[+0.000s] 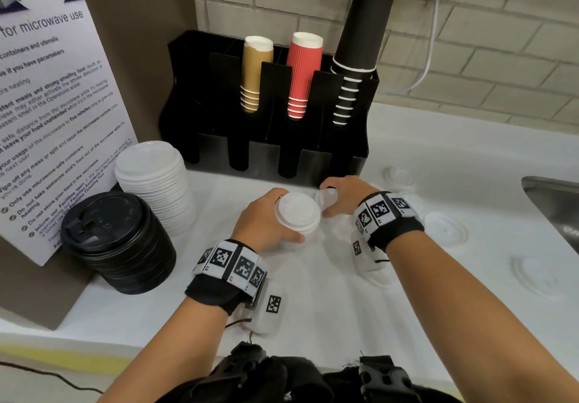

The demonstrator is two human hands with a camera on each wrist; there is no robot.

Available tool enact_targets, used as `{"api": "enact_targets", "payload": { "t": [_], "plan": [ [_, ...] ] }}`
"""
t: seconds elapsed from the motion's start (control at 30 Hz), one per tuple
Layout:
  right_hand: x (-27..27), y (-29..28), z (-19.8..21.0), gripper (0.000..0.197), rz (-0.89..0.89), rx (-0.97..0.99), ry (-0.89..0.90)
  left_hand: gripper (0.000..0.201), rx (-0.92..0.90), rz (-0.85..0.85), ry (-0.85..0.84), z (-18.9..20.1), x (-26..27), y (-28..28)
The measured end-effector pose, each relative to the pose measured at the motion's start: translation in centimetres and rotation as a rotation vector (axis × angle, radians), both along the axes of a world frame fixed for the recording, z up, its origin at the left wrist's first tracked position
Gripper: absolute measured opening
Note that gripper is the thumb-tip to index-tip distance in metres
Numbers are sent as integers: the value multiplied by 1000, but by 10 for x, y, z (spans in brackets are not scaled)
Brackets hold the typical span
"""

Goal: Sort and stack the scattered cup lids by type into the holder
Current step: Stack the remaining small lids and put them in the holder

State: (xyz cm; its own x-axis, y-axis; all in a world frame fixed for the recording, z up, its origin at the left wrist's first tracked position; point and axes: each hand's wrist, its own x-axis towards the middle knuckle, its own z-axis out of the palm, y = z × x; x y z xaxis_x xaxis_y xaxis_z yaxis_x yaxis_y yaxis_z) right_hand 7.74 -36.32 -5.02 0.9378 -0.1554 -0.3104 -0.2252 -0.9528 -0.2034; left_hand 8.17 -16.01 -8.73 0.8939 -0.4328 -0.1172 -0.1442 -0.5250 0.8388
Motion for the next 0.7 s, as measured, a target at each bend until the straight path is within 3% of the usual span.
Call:
{"api": "enact_targets", "payload": {
  "t": [0.23,0.37,0.47,0.7],
  "plan": [
    [-10,-11,21,52,-60,199,-183,79,1,-11,-13,1,-3,-1],
    [-25,13,33,38,92,443,-277,78,-16,-3,-8,1,-3,-1],
    [-28,30,31,41,204,436,-264,80,-27,10,-5,1,-4,-2],
    [-30,41,25,52,229,301,-265,70,-34,14,9,-1,-4,0]
  ]
}}
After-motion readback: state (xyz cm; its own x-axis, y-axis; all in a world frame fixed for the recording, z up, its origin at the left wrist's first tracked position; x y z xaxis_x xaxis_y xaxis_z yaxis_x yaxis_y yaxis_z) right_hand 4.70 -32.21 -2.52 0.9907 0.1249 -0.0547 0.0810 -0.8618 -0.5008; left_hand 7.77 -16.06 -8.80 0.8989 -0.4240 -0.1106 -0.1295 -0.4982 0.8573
